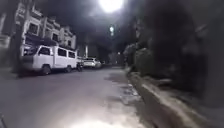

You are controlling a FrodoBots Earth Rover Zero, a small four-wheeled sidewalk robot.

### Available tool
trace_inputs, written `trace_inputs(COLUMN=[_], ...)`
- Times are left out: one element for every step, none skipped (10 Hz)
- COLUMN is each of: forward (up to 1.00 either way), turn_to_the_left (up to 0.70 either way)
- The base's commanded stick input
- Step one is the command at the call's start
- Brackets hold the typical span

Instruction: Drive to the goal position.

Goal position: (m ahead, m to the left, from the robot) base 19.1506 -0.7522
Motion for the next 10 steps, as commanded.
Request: trace_inputs(forward=[0.70,0.70,0.70,0.70,0.70,0.70,0.70,0.70,0.70,0.70], turn_to_the_left=[0.00,0.00,0.00,0.00,0.00,0.00,0.00,0.00,0.00,0.00])
